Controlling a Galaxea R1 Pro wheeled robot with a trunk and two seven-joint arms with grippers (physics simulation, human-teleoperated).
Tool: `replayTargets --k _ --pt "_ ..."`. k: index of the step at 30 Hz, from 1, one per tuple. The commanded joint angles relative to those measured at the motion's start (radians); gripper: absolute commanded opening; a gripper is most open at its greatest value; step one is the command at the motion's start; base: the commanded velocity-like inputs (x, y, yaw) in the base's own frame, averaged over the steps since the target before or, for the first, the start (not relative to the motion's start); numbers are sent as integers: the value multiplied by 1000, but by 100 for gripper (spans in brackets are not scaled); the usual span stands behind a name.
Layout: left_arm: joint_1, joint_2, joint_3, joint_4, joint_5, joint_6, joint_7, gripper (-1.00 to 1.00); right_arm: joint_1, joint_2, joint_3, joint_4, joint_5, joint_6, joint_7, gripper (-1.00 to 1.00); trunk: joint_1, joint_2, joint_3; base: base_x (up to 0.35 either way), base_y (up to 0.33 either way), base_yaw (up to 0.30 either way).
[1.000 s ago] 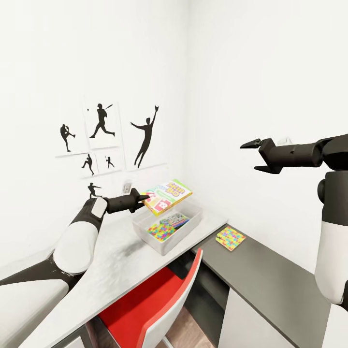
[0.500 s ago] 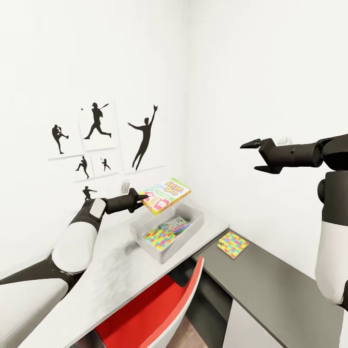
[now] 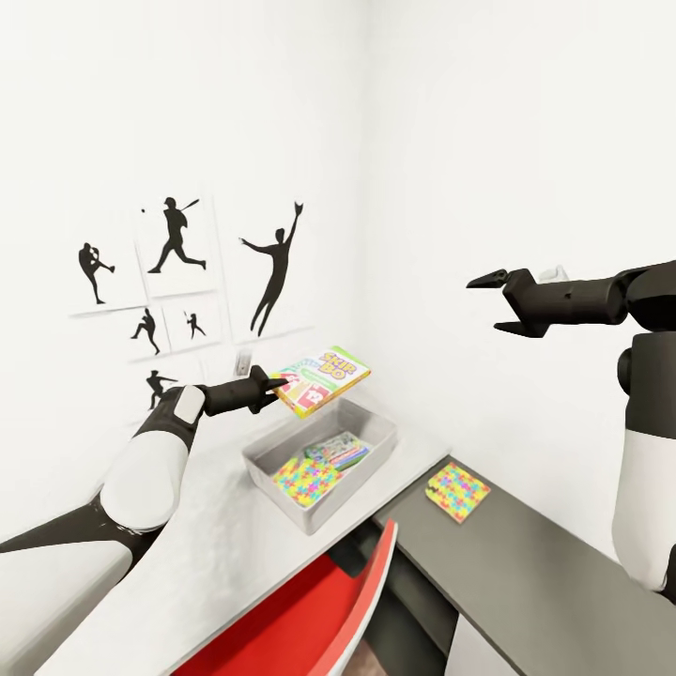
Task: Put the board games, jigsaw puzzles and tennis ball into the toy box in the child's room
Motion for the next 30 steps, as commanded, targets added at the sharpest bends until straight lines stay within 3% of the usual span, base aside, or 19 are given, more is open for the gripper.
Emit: replayTargets --k 1,30 --pt "-1 -1 7 -2 -5 6 -2 -100 -1 0 -1 0 -9 10 -10 100 1 -1 -1 100 -58 55" --pt "-1 -1 8 -2 -5 8 -4 -100 0 0 0 0 -9 10 -10 100 1 -1 -1 96 22 43"
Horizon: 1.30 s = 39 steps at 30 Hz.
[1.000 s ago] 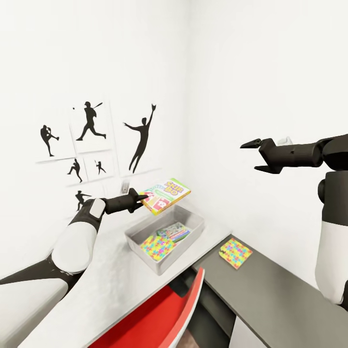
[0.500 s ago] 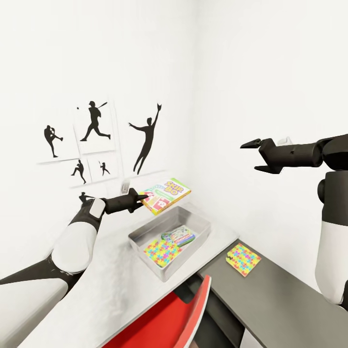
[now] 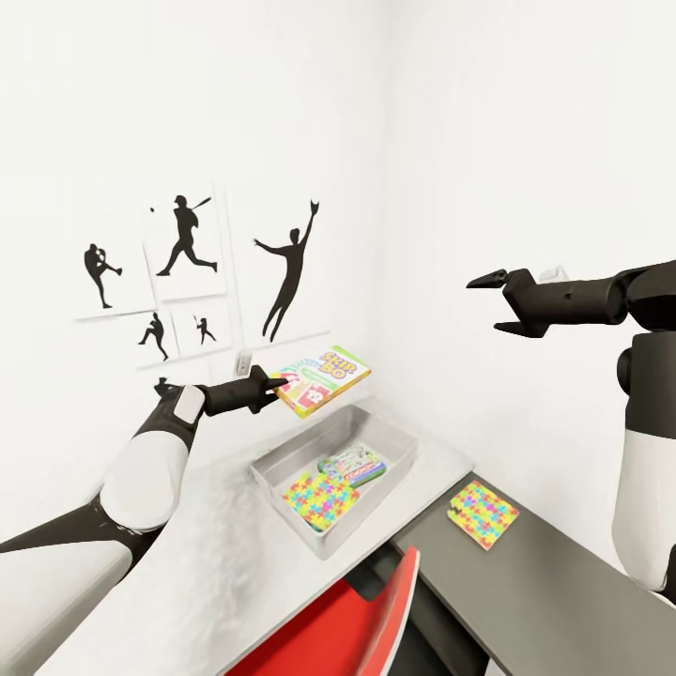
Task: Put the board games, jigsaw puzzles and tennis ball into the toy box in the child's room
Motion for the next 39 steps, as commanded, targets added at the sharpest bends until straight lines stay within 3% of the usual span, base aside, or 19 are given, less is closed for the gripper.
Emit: replayTargets --k 1,29,33,39 --pt "-1 -1 7 -2 -10 5 -2 -100 -1 0 -1 0 -9 10 -10 100 0 -1 -1 38 8 1" --pt "-1 -1 7 -2 -10 5 -3 -100 -1 1 -1 0 -11 10 -10 100 0 -1 -1 44 -25 0" --pt "-1 -3 20 -2 -11 4 -1 -100 -1 0 -1 0 -11 11 -10 100 0 -1 -1 0 0 0" --pt "-1 -10 24 24 -13 -3 45 -100 -1 1 0 0 -12 11 -10 100 0 -1 -1 0 0 0"
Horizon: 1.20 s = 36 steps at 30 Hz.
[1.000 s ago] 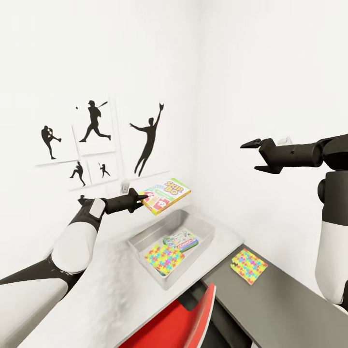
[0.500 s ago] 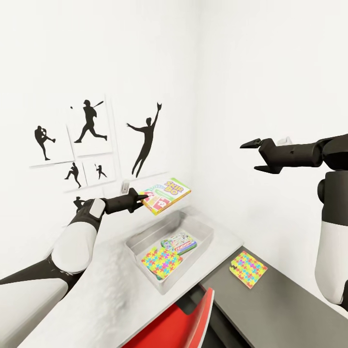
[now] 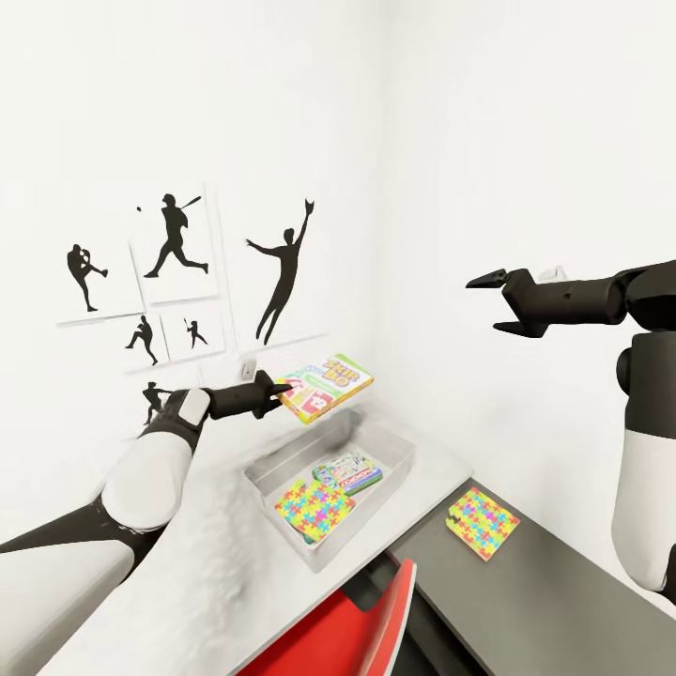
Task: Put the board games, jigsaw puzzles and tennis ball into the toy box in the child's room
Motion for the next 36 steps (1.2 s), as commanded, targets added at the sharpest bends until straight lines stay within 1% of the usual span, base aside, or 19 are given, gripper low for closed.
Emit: replayTargets --k 1,3,7,10,12,20,26,36 --pt "-1 -1 10 16 -2 2 21 -100 -1 0 -1 0 -9 10 -10 100 0 -1 0 0 0 0" --pt "-1 -1 21 44 -1 -19 57 -100 -1 0 -1 0 -9 10 -10 100 0 -1 0 0 0 0" --pt "-1 4 94 149 -2 -115 138 -100 -1 2 0 0 -9 10 -10 100 0 -1 0 0 0 0" --pt "-1 9 123 204 -2 -152 182 -100 -1 4 2 -1 -9 10 -10 100 0 -1 0 0 0 0" --pt "-1 10 131 218 -2 -170 196 -100 -1 5 2 -1 -9 10 -10 100 0 -1 0 0 0 0" --pt "4 9 136 236 -6 -233 211 -100 -1 8 2 -1 -9 11 -10 100 0 -1 0 0 0 0" --pt "8 6 136 238 -7 -241 210 -100 -1 9 0 -2 -11 12 -10 100 0 -1 -4 0 0 0" --pt "13 4 134 239 -10 -242 208 -100 -1 11 0 -2 -12 10 -10 100 0 -1 -19 0 0 0"
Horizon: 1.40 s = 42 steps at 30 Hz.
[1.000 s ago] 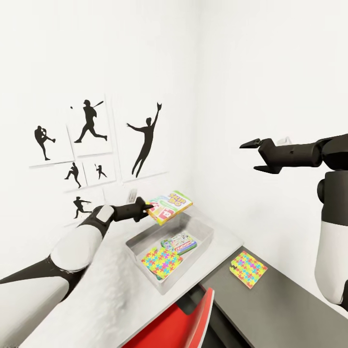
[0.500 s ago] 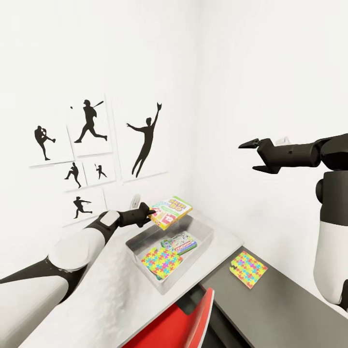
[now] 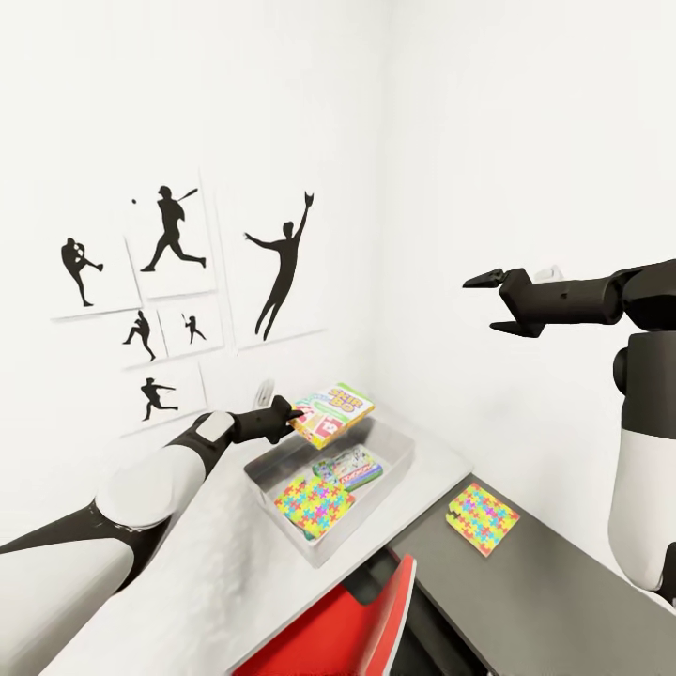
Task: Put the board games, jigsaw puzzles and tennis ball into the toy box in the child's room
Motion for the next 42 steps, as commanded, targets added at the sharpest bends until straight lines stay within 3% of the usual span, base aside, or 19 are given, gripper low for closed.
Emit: replayTargets --k 1,42 --pt "0 -1 5 -3 -10 5 -2 -100 -1 0 -1 0 -9 10 -10 100 0 -1 -2 0 0 0" --pt "17 -4 2 36 -18 0 0 -100 -1 1 -1 0 -9 10 -10 100 0 -1 -68 0 0 0"
